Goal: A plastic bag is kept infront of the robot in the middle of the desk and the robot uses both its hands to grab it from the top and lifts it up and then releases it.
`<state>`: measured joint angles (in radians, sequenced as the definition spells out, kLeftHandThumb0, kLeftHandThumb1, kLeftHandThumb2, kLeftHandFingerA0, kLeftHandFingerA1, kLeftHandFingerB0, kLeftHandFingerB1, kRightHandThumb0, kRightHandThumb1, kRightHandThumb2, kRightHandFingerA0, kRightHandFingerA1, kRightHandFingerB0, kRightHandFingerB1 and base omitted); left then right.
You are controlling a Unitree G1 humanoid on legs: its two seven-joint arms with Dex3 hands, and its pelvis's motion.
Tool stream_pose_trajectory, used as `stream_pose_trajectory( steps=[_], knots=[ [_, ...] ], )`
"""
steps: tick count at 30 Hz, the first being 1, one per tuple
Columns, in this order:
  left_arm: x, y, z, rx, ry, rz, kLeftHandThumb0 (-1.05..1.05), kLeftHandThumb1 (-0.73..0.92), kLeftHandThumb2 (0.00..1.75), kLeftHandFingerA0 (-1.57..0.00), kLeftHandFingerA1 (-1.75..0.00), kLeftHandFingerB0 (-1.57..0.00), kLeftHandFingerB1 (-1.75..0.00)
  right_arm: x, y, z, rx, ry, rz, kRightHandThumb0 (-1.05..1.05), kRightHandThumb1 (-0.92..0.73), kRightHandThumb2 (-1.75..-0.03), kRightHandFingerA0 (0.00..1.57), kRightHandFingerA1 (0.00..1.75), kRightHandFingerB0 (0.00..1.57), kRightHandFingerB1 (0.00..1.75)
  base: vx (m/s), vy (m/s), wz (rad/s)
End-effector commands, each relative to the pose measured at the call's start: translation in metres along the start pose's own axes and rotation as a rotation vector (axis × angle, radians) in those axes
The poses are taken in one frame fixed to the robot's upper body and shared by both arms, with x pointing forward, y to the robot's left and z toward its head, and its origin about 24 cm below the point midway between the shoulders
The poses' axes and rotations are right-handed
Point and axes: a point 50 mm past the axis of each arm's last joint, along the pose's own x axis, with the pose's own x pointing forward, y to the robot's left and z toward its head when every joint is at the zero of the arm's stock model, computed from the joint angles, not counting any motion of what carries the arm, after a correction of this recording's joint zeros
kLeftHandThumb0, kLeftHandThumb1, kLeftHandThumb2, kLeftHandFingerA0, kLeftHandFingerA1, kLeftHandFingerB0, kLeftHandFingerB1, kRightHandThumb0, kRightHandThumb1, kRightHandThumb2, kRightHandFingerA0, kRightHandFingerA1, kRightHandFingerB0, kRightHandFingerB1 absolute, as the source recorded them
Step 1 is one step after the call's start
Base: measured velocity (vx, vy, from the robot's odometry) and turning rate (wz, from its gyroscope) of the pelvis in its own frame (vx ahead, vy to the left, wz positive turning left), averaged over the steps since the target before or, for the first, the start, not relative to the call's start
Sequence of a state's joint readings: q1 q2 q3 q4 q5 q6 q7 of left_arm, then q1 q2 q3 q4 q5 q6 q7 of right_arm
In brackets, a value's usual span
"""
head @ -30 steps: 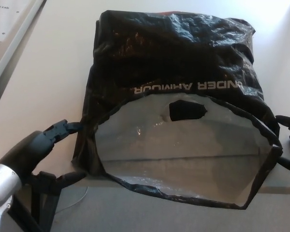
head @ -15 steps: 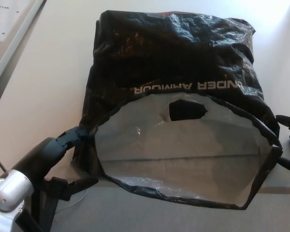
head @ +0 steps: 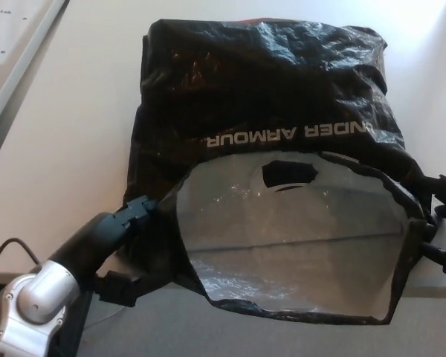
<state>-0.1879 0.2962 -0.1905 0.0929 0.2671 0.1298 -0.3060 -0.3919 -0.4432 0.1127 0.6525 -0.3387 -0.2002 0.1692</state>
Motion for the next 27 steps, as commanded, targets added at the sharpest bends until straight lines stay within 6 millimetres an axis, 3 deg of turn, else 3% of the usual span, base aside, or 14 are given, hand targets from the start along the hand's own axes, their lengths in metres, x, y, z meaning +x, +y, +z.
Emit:
stream_pose_trajectory(
  steps=[1, 2, 3, 5, 6, 9, 10, 14, 16, 17, 19, 21, 25, 27],
  knots=[
    [0.005, 0.0, 0.0, -0.024, 0.012, 0.044, -0.86, 0.52, 0.9, -0.05, -0.34, -0.13, -0.34, -0.001, 0.008, 0.001, 0.025, 0.008, 0.003, -0.53, -0.67, -0.62, 0.24, 0.4, 0.09, 0.24, 0.0, 0.0, 0.0],
    [0.006, -0.001, 0.001, -0.027, 0.01, 0.054, -0.8, 0.5, 0.88, -0.04, -0.39, -0.11, -0.39, -0.001, 0.01, 0.001, 0.022, 0.007, 0.005, -0.58, -0.53, -0.84, 0.18, 0.49, 0.03, 0.34, 0.0, 0.0, 0.0],
    [0.007, -0.002, 0.001, -0.035, 0.011, 0.065, -0.38, 0.32, 0.94, -0.05, -0.52, 0.0, -0.47, -0.001, 0.011, 0.002, 0.021, 0.005, 0.006, -0.54, -0.67, -0.62, 0.24, 0.41, 0.09, 0.25, 0.0, 0.0, 0.0],
    [0.008, -0.005, 0.003, -0.05, 0.013, 0.088, -0.38, 0.34, 0.96, -0.04, -0.52, 0.0, -0.46, -0.002, 0.017, 0.003, 0.028, 0.005, 0.014, -0.58, -0.52, -0.84, 0.18, 0.49, 0.03, 0.34, 0.0, 0.0, 0.0],
    [0.009, -0.007, 0.003, -0.054, 0.01, 0.095, -0.37, 0.35, 0.96, -0.04, -0.52, 0.0, -0.46, -0.002, 0.018, 0.003, 0.035, 0.014, 0.02, -0.54, -0.68, -0.6, 0.24, 0.38, 0.07, 0.28, 0.0, 0.0, 0.0],
    [0.009, -0.009, 0.004, -0.065, 0.015, 0.102, -0.37, 0.36, 0.97, -0.04, -0.51, 0.0, -0.46, -0.003, 0.022, 0.005, 0.049, 0.017, 0.02, -0.53, -0.66, -0.61, 0.23, 0.4, 0.09, 0.24, 0.0, 0.0, 0.0],
    [0.009, -0.008, 0.004, -0.057, 0.019, 0.105, -0.74, 0.53, 0.84, -0.09, -0.44, -0.15, -0.39, -0.003, 0.024, 0.006, 0.051, 0.016, 0.02, -0.53, -0.66, -0.61, 0.24, 0.4, 0.1, 0.24, 0.0, 0.0, 0.0],
    [0.009, -0.008, 0.003, -0.055, 0.033, 0.114, -0.64, 0.67, 0.6, -0.21, -0.4, -0.27, -0.3, -0.003, 0.026, 0.006, 0.065, 0.019, 0.021, -0.54, -0.69, -0.6, 0.24, 0.38, 0.08, 0.28, 0.0, 0.0, 0.0],
    [0.01, -0.007, 0.001, -0.126, 0.038, 0.136, -0.32, 0.57, 0.56, -0.67, -0.78, -0.65, -0.59, -0.004, 0.029, 0.006, 0.07, 0.024, 0.021, -0.52, -0.66, -0.62, 0.24, 0.4, 0.09, 0.25, 0.0, 0.0, 0.0],
    [0.01, -0.007, 0.001, -0.138, 0.038, 0.144, -0.32, 0.57, 0.56, -0.67, -0.78, -0.65, -0.59, -0.004, 0.029, 0.006, 0.074, 0.021, 0.019, -0.52, -0.66, -0.62, 0.24, 0.4, 0.09, 0.25, 0.0, 0.0, 0.0],
    [0.01, -0.008, 0.001, -0.163, 0.043, 0.162, -0.13, 0.57, 0.54, -0.64, -1.48, -0.66, -1.06, -0.004, 0.03, 0.005, 0.082, 0.015, 0.003, -0.5, -0.46, -0.76, 0.37, 0.52, 0.3, 0.47, 0.0, 0.0, 0.0],
    [0.011, -0.011, -0.002, -0.176, 0.061, 0.167, -0.04, 0.67, 0.44, -0.55, -1.61, -0.51, -1.36, -0.004, 0.032, 0.004, 0.119, 0.017, -0.026, -0.37, -0.52, -0.55, 0.6, 0.69, 0.63, 0.63, 0.0, 0.0, 0.0],
    [0.012, -0.013, -0.003, -0.153, 0.075, 0.168, -0.08, 0.66, 0.49, -0.56, -1.75, -0.5, -1.59, -0.003, 0.033, 0.004, 0.165, 0.011, -0.053, -0.35, -0.52, -0.57, 0.63, 1.29, 0.61, 1.08, 0.0, 0.0, 0.0],
    [0.011, -0.015, -0.005, -0.146, 0.082, 0.161, -0.09, 0.66, 0.5, -0.59, -1.75, -0.52, -1.58, -0.004, 0.034, 0.003, 0.183, 0.006, -0.05, -0.34, -0.52, -0.57, 0.63, 1.29, 0.62, 1.08, 0.0, 0.0, 0.0]
  ],
)
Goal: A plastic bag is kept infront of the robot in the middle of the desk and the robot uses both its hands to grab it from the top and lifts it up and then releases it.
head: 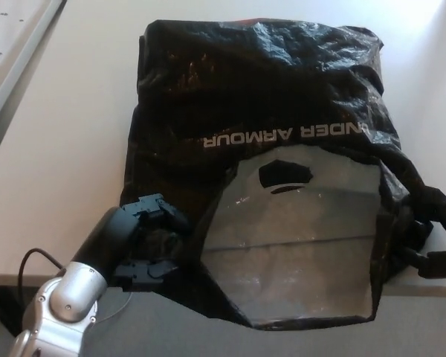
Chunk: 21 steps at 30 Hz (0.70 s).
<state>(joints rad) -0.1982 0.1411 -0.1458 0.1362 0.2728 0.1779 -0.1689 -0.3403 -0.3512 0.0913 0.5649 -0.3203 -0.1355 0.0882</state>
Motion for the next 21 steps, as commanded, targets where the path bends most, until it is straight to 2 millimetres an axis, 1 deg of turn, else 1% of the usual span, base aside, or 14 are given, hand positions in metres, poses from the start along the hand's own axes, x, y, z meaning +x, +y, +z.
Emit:
stream_pose_trajectory(
  steps=[1, 2, 3, 4, 5, 6, 8, 10, 12, 15, 16, 18, 19, 21],
  knots=[
    [-0.002, 0.0, -0.009, 0.024, 0.061, 0.024, -0.1, 0.65, 0.5, -0.59, -1.75, -0.52, -1.58, -0.005, 0.013, -0.01, 0.086, 0.02, 0.019, -0.36, -0.52, -0.57, 0.63, 1.35, 0.62, 1.07, 0.0, 0.0, 0.0],
    [-0.002, 0.0, -0.01, 0.033, 0.065, 0.022, -0.1, 0.65, 0.51, -0.62, -1.75, -0.54, -1.59, -0.004, 0.012, -0.011, 0.09, 0.024, 0.018, -0.34, -0.52, -0.58, 0.63, 1.45, 0.61, 1.14, 0.0, 0.0, 0.0],
    [-0.002, 0.0, -0.01, 0.038, 0.066, 0.021, -0.1, 0.65, 0.51, -0.62, -1.75, -0.54, -1.59, -0.004, 0.012, -0.012, 0.088, 0.025, 0.015, -0.34, -0.52, -0.58, 0.63, 1.45, 0.61, 1.14, 0.0, 0.0, 0.0],
    [-0.002, 0.0, -0.011, 0.046, 0.064, 0.019, -0.12, 0.6, 0.57, -0.65, -1.75, -0.53, -1.65, -0.004, 0.012, -0.012, 0.093, 0.026, 0.016, -0.51, -0.43, -0.72, 0.78, 1.31, 0.65, 1.12, 0.0, 0.0, 0.0],
    [-0.002, -0.001, -0.012, 0.046, 0.072, 0.009, -0.14, 0.6, 0.58, -0.7, -1.75, -0.55, -1.66, -0.004, 0.012, -0.013, 0.095, 0.029, 0.023, -0.44, -0.44, -0.76, 0.99, 1.39, 0.79, 1.27, 0.0, 0.0, 0.0],
    [-0.003, -0.001, -0.013, 0.042, 0.085, -0.004, -0.14, 0.6, 0.58, -0.7, -1.75, -0.55, -1.66, -0.005, 0.012, -0.015, 0.094, 0.033, 0.032, -0.44, -0.44, -0.76, 0.99, 1.39, 0.79, 1.27, 0.0, 0.0, 0.0],
    [-0.003, -0.001, -0.014, 0.037, 0.094, -0.021, -0.15, 0.63, 0.56, -0.74, -1.75, -0.56, -1.7, -0.005, 0.012, -0.016, 0.106, 0.026, 0.041, -0.39, -0.47, -0.8, 1.09, 1.41, 0.91, 1.31, 0.0, 0.0, 0.0],
    [-0.004, -0.001, -0.015, 0.033, 0.098, -0.027, -0.13, 0.63, 0.56, -0.77, -1.75, -0.58, -1.71, -0.005, 0.012, -0.017, 0.126, 0.029, 0.043, -0.36, -0.5, -0.8, 1.08, 1.42, 0.88, 1.3, 0.0, 0.0, 0.0],
    [-0.005, -0.002, -0.015, 0.022, 0.115, -0.027, -0.12, 0.63, 0.57, -0.73, -1.75, -0.55, -1.71, -0.005, 0.012, -0.019, 0.142, 0.045, 0.046, -0.4, -0.51, -0.8, 1.06, 1.42, 0.85, 1.3, 0.0, 0.0, 0.0],
    [-0.006, -0.002, -0.015, 0.022, 0.116, -0.026, -0.13, 0.64, 0.57, -0.74, -1.75, -0.54, -1.71, -0.004, 0.012, -0.02, 0.157, 0.046, 0.04, -0.39, -0.51, -0.8, 1.05, 1.42, 0.84, 1.29, 0.0, 0.0, 0.0],
    [-0.006, -0.002, -0.016, 0.02, 0.119, -0.029, -0.14, 0.64, 0.57, -0.74, -1.75, -0.54, -1.71, -0.005, 0.013, -0.02, 0.163, 0.045, 0.039, -0.27, -0.69, -0.56, 0.71, 1.75, 0.5, 1.75, 0.0, 0.0, 0.0],
    [-0.006, -0.003, -0.016, 0.009, 0.125, -0.032, -0.13, 0.65, 0.56, -0.75, -1.75, -0.53, -1.72, -0.005, 0.012, -0.021, 0.165, 0.045, 0.038, -0.3, -0.71, -0.54, 0.68, 1.75, 0.54, 1.72, 0.0, 0.0, 0.0],
    [-0.007, -0.004, -0.017, 0.0, 0.124, -0.035, -0.07, 0.69, 0.56, -0.76, -1.75, -0.53, -1.75, -0.005, 0.012, -0.021, 0.171, 0.045, 0.035, -0.28, -0.7, -0.57, 0.69, 1.75, 0.49, 1.75, 0.0, 0.0, 0.0],
    [-0.009, -0.006, -0.017, -0.006, 0.122, -0.037, -0.04, 0.72, 0.56, -0.74, -1.75, -0.52, -1.75, -0.005, 0.013, -0.021, 0.189, 0.051, 0.036, -0.28, -0.7, -0.57, 0.69, 1.75, 0.49, 1.74, 0.0, 0.0, 0.0]
  ],
)
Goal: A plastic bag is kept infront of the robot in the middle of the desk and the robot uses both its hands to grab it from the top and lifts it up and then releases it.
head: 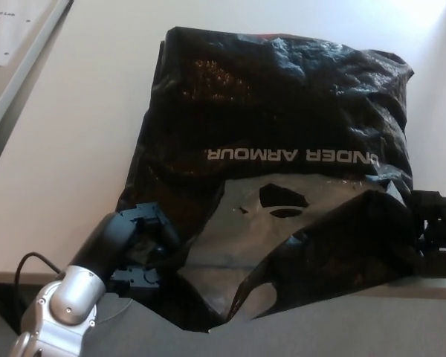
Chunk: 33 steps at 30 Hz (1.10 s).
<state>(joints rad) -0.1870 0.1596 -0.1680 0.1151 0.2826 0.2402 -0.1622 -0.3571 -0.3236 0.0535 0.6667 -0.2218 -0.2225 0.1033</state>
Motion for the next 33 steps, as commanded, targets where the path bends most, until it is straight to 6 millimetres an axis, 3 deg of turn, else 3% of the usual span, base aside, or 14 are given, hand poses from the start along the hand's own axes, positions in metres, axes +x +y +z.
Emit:
stream_pose_trajectory(
  steps=[1, 3, 4, 6, 7, 10, 12, 13, 14, 21, 22, 24, 25, 33],
  knots=[
    [-0.006, -0.006, -0.012, -0.023, 0.06, -0.025, 0.03, 0.74, 0.57, -0.73, -1.75, -0.53, -1.75, -0.006, 0.007, -0.014, 0.057, 0.07, 0.037, -0.28, -0.7, -0.57, 0.72, 1.75, 0.5, 1.73, 0.0, 0.0, 0.0],
    [-0.006, -0.005, -0.01, -0.004, 0.03, 0.003, 0.12, 0.72, 0.61, -0.72, -1.75, -0.55, -1.75, -0.005, 0.006, -0.011, 0.075, 0.061, 0.03, -0.34, -0.7, -0.58, 0.77, 1.75, 0.55, 1.75, 0.0, 0.0, 0.0],
    [-0.005, -0.003, -0.007, 0.017, -0.004, 0.031, 0.06, 0.71, 0.63, -1.05, -1.75, -0.8, -1.55, -0.003, 0.005, -0.006, 0.097, 0.047, 0.018, -0.36, -0.7, -0.58, 0.82, 1.75, 0.59, 1.74, 0.0, 0.0, 0.0],
    [-0.004, 0.002, 0.002, 0.048, -0.078, 0.082, 0.11, 0.66, 0.71, -0.84, -1.75, -0.68, -1.75, 0.001, 0.002, 0.005, 0.142, 0.005, 0.001, -0.39, -0.7, -0.61, 0.92, 1.75, 0.7, 1.68, 0.0, 0.0, 0.0],
    [-0.004, 0.007, 0.012, 0.031, -0.127, 0.096, 0.08, 0.61, 0.77, -1.15, -1.72, -0.91, -1.54, 0.006, 0.0, 0.017, 0.172, -0.047, -0.014, -0.32, -0.61, -1.1, 1.23, 1.27, 1.15, 1.23, 0.0, 0.0, 0.0],
    [-0.003, 0.015, 0.03, 0.007, -0.23, 0.117, 0.15, 0.58, 0.8, -0.91, -1.75, -0.7, -1.75, 0.012, -0.004, 0.038, 0.233, -0.13, -0.003, -0.58, -0.8, -0.69, 1.02, 1.75, 0.8, 1.75, 0.0, 0.0, 0.0],
    [-0.002, 0.019, 0.041, -0.05, -0.302, 0.131, 0.12, 0.64, 0.69, -0.9, -1.75, -0.75, -1.75, 0.016, -0.005, 0.058, 0.229, -0.218, 0.026, -0.31, -0.67, -1.14, 1.23, 1.27, 1.11, 1.22, 0.0, 0.0, 0.0],
    [-0.002, 0.02, 0.045, -0.063, -0.32, 0.137, 0.12, 0.64, 0.69, -0.9, -1.75, -0.75, -1.75, 0.017, -0.006, 0.063, 0.221, -0.244, 0.033, -0.31, -0.67, -1.14, 1.23, 1.27, 1.11, 1.22, 0.0, 0.0, 0.0],
    [-0.002, 0.022, 0.05, -0.074, -0.33, 0.15, 0.06, 0.7, 0.63, -0.89, -1.75, -0.75, -1.75, 0.018, -0.004, 0.074, 0.225, -0.276, 0.039, -0.45, -0.75, -0.62, 0.96, 1.75, 0.72, 1.74, 0.0, 0.0, 0.0],
    [-0.004, 0.031, 0.077, -0.128, -0.475, 0.253, 0.01, 0.53, 0.77, -1.26, -1.54, -1.07, -1.41, 0.016, 0.003, 0.133, 0.236, -0.504, 0.032, -0.15, -0.63, -0.57, 0.88, 1.75, 0.66, 1.75, 0.0, 0.0, 0.0],
    [-0.006, 0.035, 0.085, -0.119, -0.507, 0.255, 0.0, 0.64, 0.55, -0.83, -1.75, -0.7, -1.75, 0.014, 0.001, 0.146, 0.24, -0.537, 0.036, -0.23, -0.61, -0.55, 0.84, 1.75, 0.61, 1.75, 0.0, 0.0, 0.0],
    [-0.01, 0.039, 0.092, -0.121, -0.532, 0.247, -0.01, 0.64, 0.55, -0.8, -1.75, -0.67, -1.74, 0.011, -0.001, 0.16, 0.238, -0.567, 0.037, -0.25, -0.61, -0.55, 0.82, 1.75, 0.6, 1.75, 0.0, 0.0, 0.0],
    [-0.013, 0.043, 0.099, -0.096, -0.629, 0.263, 0.0, 0.63, 0.57, -0.94, -1.63, -0.84, -1.18, 0.008, -0.002, 0.171, 0.308, -0.565, 0.056, -0.21, -0.63, -0.55, 0.8, 1.75, 0.6, 1.75, 0.0, 0.0, 0.0],
    [-0.027, 0.07, 0.132, -0.111, -0.788, 0.385, -0.24, 0.4, 0.84, -1.3, -1.38, -1.03, -1.06, -0.004, -0.026, 0.213, 0.557, -0.669, 0.047, -0.24, -0.64, -0.58, 0.88, 1.75, 0.67, 1.75, 0.0, 0.0, 0.0]
  ],
)
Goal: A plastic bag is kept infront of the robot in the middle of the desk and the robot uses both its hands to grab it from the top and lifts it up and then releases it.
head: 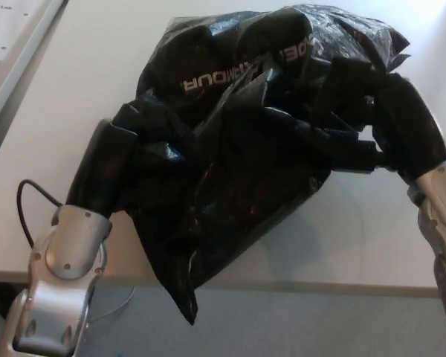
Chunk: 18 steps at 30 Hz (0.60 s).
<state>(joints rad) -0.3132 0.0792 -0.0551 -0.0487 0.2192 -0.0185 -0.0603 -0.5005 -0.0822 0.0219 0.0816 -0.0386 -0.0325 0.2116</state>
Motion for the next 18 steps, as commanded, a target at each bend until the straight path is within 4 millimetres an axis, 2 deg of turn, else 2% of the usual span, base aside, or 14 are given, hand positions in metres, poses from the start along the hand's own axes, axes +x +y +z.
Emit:
stream_pose_trajectory(
  steps=[1, 3, 4, 8, 9, 10, 11, 12, 13, 14, 15, 16, 17, 18],
  knots=[
    [0.015, 0.03, 0.049, -0.025, -0.293, 0.136, -0.22, 0.39, 0.84, -1.3, -1.37, -1.05, -1.09, 0.021, -0.015, 0.046, 0.285, -0.081, -0.033, -0.26, -0.64, -0.58, 0.86, 1.75, 0.66, 1.75, 0.0, 0.0, 0.0],
    [0.021, 0.039, 0.059, -0.029, -0.344, 0.17, -0.23, 0.6, 0.58, -1.05, -1.56, -0.97, -1.19, 0.026, -0.022, 0.058, 0.331, -0.1, -0.038, -0.27, -0.66, -0.59, 0.85, 1.75, 0.65, 1.75, 0.0, 0.0, 0.0],
    [0.023, 0.043, 0.065, -0.013, -0.368, 0.197, -0.21, 0.38, 0.86, -1.27, -1.33, -1.06, -1.11, 0.027, -0.025, 0.063, 0.349, -0.109, -0.052, -0.25, -0.65, -0.58, 0.84, 1.75, 0.64, 1.75, 0.0, 0.0, 0.0],
    [0.032, 0.061, 0.095, -0.01, -0.463, 0.283, -0.19, 0.58, 0.61, -1.05, -1.62, -0.96, -1.28, 0.037, -0.041, 0.086, 0.378, -0.183, -0.109, -0.27, -0.64, -0.57, 0.89, 1.75, 0.67, 1.75, 0.0, 0.0, 0.0],
    [0.033, 0.065, 0.104, -0.001, -0.497, 0.307, -0.17, 0.58, 0.6, -1.02, -1.69, -0.94, -1.39, 0.04, -0.045, 0.093, 0.356, -0.205, -0.132, -0.34, -0.43, -0.83, 1.2, 1.42, 1.0, 1.31, 0.0, 0.0, 0.0],
    [0.034, 0.068, 0.111, 0.01, -0.517, 0.331, -0.19, 0.59, 0.57, -1.01, -1.71, -0.9, -1.52, 0.041, -0.048, 0.098, 0.332, -0.221, -0.141, -0.31, -0.64, -0.57, 0.87, 1.75, 0.69, 1.72, 0.0, 0.0, 0.0],
    [0.036, 0.073, 0.122, 0.0, -0.544, 0.359, -0.14, 0.6, 0.59, -1.04, -1.68, -0.91, -1.53, 0.045, -0.052, 0.106, 0.362, -0.239, -0.14, -0.33, -0.44, -0.83, 1.21, 1.41, 1.02, 1.32, 0.0, 0.0, 0.0],
    [0.037, 0.078, 0.133, -0.023, -0.573, 0.386, -0.14, 0.6, 0.59, -1.04, -1.68, -0.91, -1.53, 0.049, -0.056, 0.115, 0.421, -0.258, -0.13, -0.33, -0.44, -0.83, 1.21, 1.41, 1.02, 1.32, 0.0, 0.0, 0.0],
    [0.038, 0.079, 0.138, -0.02, -0.583, 0.402, -0.14, 0.61, 0.59, -1.05, -1.67, -0.91, -1.55, 0.05, -0.057, 0.119, 0.421, -0.265, -0.133, -0.29, -0.62, -0.57, 0.9, 1.75, 0.67, 1.75, 0.0, 0.0, 0.0],
    [0.038, 0.082, 0.143, -0.013, -0.597, 0.422, -0.16, 0.61, 0.58, -1.05, -1.69, -0.89, -1.59, 0.051, -0.059, 0.123, 0.42, -0.267, -0.137, -0.36, -0.42, -0.81, 1.21, 1.43, 1.0, 1.32, 0.0, 0.0, 0.0],
    [0.039, 0.085, 0.148, -0.006, -0.608, 0.44, -0.16, 0.61, 0.58, -1.05, -1.69, -0.89, -1.59, 0.052, -0.061, 0.126, 0.419, -0.266, -0.141, -0.36, -0.42, -0.81, 1.21, 1.43, 1.0, 1.32, 0.0, 0.0, 0.0],
    [0.04, 0.088, 0.153, 0.041, -0.638, 0.47, -0.17, 0.6, 0.58, -1.04, -1.7, -0.87, -1.61, 0.053, -0.063, 0.131, 0.418, -0.267, -0.152, -0.3, -0.59, -0.57, 0.85, 1.72, 0.73, 1.68, 0.0, 0.0, 0.0],
    [0.042, 0.092, 0.16, 0.035, -0.653, 0.483, -0.25, 0.38, 0.85, -1.29, -1.38, -1.11, -1.25, 0.054, -0.065, 0.134, 0.399, -0.277, -0.161, -0.28, -0.61, -0.56, 0.82, 1.74, 0.69, 1.68, 0.0, 0.0, 0.0],
    [0.043, 0.097, 0.168, 0.017, -0.669, 0.498, -0.25, 0.38, 0.85, -1.29, -1.38, -1.11, -1.25, 0.056, -0.067, 0.139, 0.372, -0.294, -0.172, -0.28, -0.61, -0.56, 0.82, 1.74, 0.69, 1.68, 0.0, 0.0, 0.0]
  ],
)
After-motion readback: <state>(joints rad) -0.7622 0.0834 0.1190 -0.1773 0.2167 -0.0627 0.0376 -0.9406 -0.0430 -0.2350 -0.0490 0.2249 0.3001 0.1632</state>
